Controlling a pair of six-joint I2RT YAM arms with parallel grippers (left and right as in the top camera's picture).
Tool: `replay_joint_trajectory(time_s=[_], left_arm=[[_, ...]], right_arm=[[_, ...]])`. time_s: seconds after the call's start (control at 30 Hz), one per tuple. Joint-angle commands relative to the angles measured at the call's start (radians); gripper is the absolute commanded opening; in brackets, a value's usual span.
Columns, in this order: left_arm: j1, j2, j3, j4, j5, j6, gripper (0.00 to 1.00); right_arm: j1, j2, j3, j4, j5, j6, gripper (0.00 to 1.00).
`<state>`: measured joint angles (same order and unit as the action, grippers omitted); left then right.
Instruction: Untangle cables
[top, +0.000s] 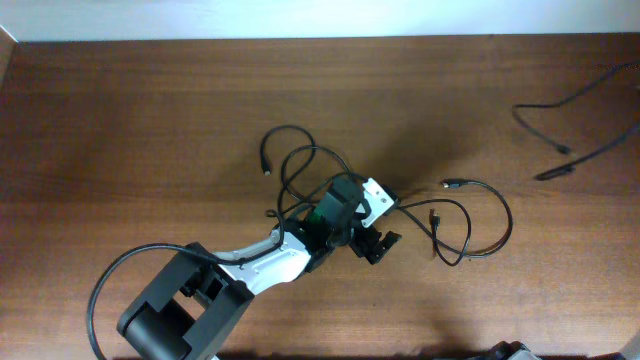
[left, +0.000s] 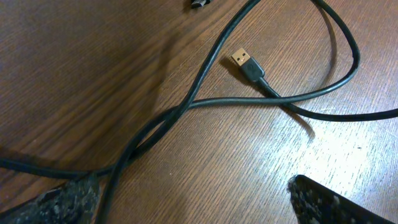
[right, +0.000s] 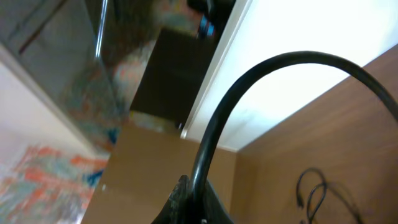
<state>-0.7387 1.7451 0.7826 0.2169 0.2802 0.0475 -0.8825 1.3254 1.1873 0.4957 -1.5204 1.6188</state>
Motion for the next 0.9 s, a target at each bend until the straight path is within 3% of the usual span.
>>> replay_joint_trajectory(time_s=[0.0,0.3,0.53,0.87], left_arm=[[-0.003,0.005,0.003,-0.002,0.012,-0.01,0.99],[-0.003,0.005,0.003,-0.001,0.011,-0.01,0.99],[-0.003,0.005,0.003,0.006,0.011,-0.01,0.99],[-0.003,0.005,0.003,0.01,0.008,-0.01,0.99]], right_arm=[[-0.077,0.022,0.012,0.007,0.002,-0.014,0.04],[-0.293,0.124,0.012,0.047,0.014,-0.017,0.04],[-0.362,0.243,0.02,0.13,0.031,-0.016,0.04],[-0.362,0.488,0.38,0.171,-0.032,0.005,0.04]])
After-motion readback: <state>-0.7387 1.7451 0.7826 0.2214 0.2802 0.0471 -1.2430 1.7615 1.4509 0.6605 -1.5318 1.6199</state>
